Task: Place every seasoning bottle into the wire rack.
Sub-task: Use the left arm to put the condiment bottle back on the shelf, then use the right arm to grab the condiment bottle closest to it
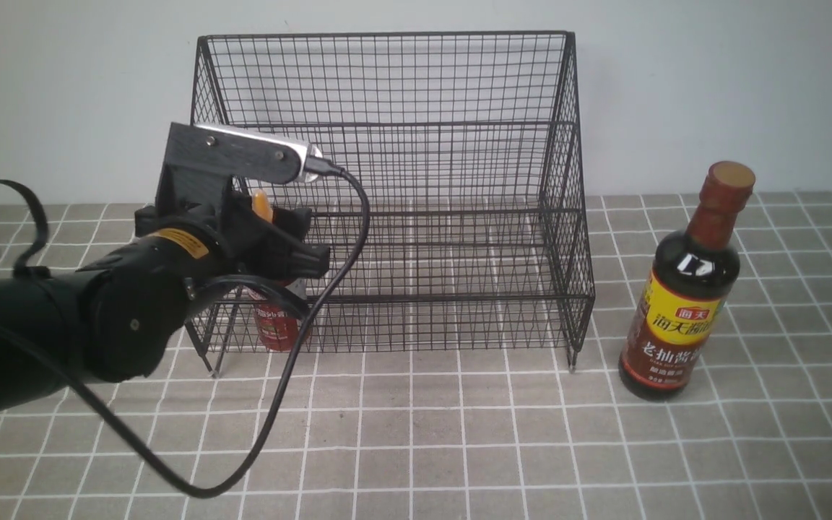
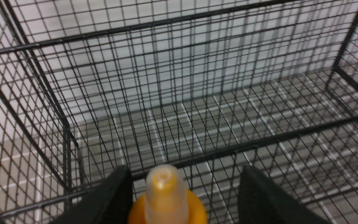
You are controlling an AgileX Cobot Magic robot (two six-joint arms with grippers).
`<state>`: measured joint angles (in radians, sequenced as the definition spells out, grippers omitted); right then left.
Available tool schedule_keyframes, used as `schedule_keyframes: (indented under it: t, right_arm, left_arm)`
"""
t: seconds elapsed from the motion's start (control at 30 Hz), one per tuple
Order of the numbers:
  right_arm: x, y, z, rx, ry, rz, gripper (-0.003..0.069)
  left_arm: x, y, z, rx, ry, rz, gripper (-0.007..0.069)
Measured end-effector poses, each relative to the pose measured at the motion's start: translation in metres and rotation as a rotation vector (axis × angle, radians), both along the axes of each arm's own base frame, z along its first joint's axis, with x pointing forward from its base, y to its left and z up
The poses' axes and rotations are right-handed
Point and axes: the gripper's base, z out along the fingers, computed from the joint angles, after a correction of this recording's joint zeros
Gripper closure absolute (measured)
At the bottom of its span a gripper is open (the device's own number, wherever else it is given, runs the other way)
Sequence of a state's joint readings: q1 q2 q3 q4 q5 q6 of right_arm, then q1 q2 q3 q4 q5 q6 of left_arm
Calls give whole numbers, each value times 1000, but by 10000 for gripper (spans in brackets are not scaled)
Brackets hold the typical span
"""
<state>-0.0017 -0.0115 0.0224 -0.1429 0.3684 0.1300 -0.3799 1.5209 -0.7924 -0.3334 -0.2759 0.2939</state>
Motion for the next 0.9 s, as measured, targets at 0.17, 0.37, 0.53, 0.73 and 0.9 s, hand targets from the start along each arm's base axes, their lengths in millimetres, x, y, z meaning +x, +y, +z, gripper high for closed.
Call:
schedule_keyframes:
  t: [0.17, 0.37, 0.53, 0.73, 0.9]
  right_arm:
    - [0, 0, 0, 0, 0, 0, 676]
    - [0, 0, 0, 0, 0, 0, 676]
    - [0, 0, 0, 0, 0, 0, 676]
    - [0, 0, 0, 0, 0, 0, 676]
    - [0, 0, 0, 0, 0, 0, 676]
  left_arm:
    - [-14, 3, 21, 3, -12, -30, 177]
    - [-50, 11, 59, -21, 18, -95, 201]
    - [-92, 18, 82, -63, 106, -163, 361]
    - [-136, 29, 101, -96, 166, -213, 606]
    - [-181, 49, 114, -146, 99, -187, 631]
